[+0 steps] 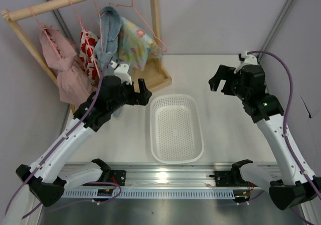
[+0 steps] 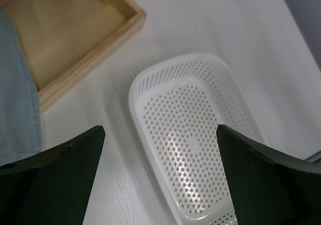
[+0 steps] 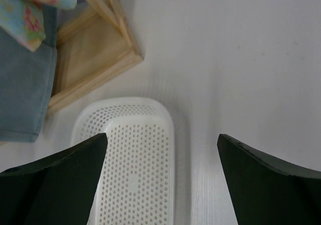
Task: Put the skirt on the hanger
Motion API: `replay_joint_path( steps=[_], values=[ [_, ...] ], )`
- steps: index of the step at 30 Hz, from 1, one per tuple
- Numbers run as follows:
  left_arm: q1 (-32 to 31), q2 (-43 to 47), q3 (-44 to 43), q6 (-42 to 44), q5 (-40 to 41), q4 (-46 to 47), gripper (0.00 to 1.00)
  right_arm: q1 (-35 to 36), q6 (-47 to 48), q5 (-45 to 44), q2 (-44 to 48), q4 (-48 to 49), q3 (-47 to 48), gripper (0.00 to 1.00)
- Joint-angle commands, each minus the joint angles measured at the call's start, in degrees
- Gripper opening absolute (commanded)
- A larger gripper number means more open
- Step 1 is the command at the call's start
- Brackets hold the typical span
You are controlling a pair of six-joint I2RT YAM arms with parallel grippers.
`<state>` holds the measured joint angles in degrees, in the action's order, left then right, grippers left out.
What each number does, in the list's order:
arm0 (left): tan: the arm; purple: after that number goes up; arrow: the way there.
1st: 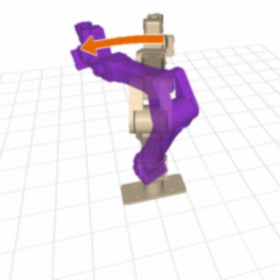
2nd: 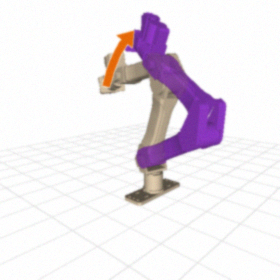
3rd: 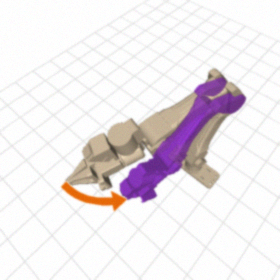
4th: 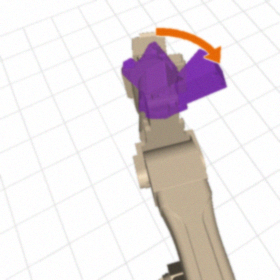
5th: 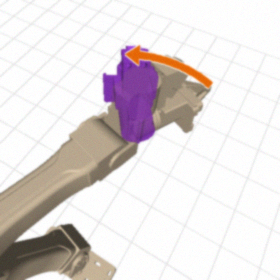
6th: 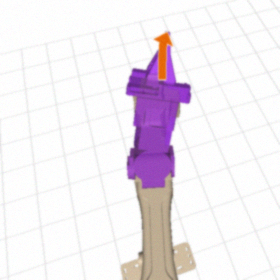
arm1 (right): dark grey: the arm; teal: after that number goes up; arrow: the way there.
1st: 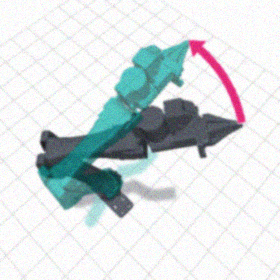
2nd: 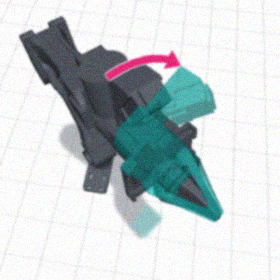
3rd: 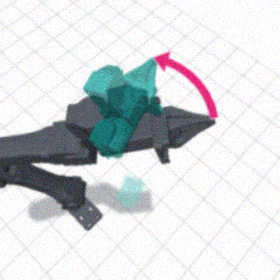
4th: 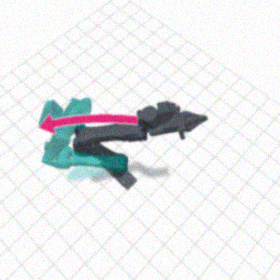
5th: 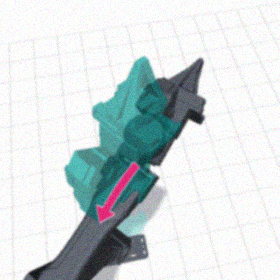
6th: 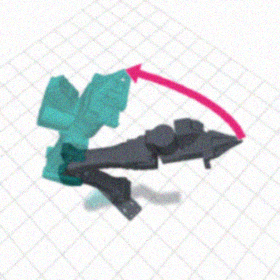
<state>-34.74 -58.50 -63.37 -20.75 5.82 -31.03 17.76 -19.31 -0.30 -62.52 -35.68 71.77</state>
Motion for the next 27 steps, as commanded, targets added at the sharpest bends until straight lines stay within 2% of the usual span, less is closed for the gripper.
replay_joint_path(
  steps=[1,3,8,11,13,17,19,21,27],
  values=[
    [0.4,-2.0,-9.2,4.4,-0.7,2.0,0.99,-1.1,4.4,-6.7,3.4,1.0,3.8,0.99],
    [0.5,-2.3,-12.5,6.7,-1.3,2.5,0.99,-1.1,6.1,-7.4,6.2,3.7,4.2,0.99],
    [0.5,1.3,-14.1,10.7,-1.4,3.0,0.99,-1.2,8.9,-6.2,13.5,6.3,2.5,0.99],
    [0.5,7.4,-8.1,10.6,-2.1,5.6,0.99,-1.2,7.5,-5.2,19.2,8.3,-2.8,0.99],
    [0.5,12.9,-0.8,9.6,-2.6,8.6,0.99,-1.1,6.3,-4.9,22.7,11.0,-7.0,0.99],
    [0.5,21.0,9.6,3.8,-1.6,13.4,0.99,-1.2,-1.9,-4.6,32.2,18.4,-23.4,0.99],
    [0.5,23.5,13.7,2.0,-2.0,15.0,0.99,-1.2,-4.2,-3.2,36.9,20.7,-28.0,0.99],
    [0.5,27.0,17.7,0.1,-2.3,15.4,0.99,-1.2,-7.4,-3.2,39.5,20.7,-32.5,0.99],
    [0.5,35.3,26.3,-4.2,0.8,15.2,0.99,-1.2,-9.2,-5.9,46.5,17.5,-38.0,0.99]
  ],
)
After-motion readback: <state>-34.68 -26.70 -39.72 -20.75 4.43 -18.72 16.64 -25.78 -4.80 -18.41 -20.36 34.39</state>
